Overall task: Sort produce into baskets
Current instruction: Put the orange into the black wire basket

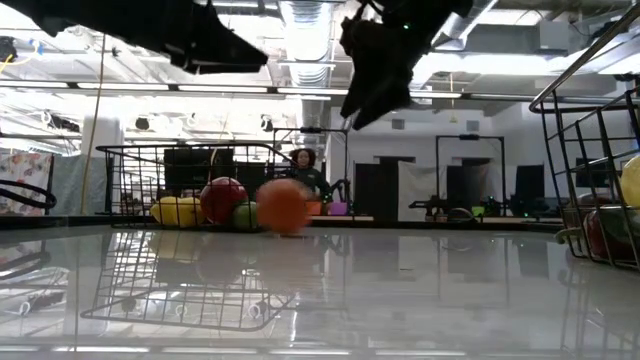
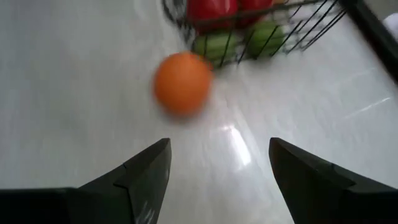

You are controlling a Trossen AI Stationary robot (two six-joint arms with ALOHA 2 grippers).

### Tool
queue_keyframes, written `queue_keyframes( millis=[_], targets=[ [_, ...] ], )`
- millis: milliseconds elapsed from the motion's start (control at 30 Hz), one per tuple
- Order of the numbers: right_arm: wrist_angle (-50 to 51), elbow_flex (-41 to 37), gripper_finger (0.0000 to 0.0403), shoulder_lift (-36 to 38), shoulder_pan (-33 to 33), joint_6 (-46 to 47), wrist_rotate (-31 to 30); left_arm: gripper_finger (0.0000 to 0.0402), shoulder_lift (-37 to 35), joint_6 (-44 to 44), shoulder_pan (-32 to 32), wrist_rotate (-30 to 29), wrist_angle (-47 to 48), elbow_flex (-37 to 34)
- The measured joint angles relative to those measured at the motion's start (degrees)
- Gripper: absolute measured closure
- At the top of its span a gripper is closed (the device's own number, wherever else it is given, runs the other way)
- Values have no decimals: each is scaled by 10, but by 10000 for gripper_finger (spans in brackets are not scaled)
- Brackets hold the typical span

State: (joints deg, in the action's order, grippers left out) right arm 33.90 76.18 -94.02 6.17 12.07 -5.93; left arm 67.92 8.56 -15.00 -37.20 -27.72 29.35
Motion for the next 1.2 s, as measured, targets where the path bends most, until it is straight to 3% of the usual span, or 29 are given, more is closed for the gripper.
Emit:
queue_keyframes(
  millis=[200, 400, 567, 767, 1033, 1200],
  targets=[
    [-28, 3, 107, -7, 8, -4, 0, 96, -31, -37, 1, -8, 103, 0],
    [-24, 2, 107, -62, -26, 14, 0, 96, -52, -143, -20, 124, 277, 0],
    [-37, 3, 107, -88, -40, 10, -8, 96, -50, -226, -48, 76, 368, 0],
    [-60, 3, 107, -91, -47, -11, -23, 92, -5, -264, -48, 35, 367, 0],
    [-65, 3, 107, -91, -54, -26, -30, 79, 78, -317, -34, 138, 400, 1],
    [-65, 3, 107, -91, -55, -30, -30, 79, 86, -328, -33, 158, 421, 4]
  ],
)
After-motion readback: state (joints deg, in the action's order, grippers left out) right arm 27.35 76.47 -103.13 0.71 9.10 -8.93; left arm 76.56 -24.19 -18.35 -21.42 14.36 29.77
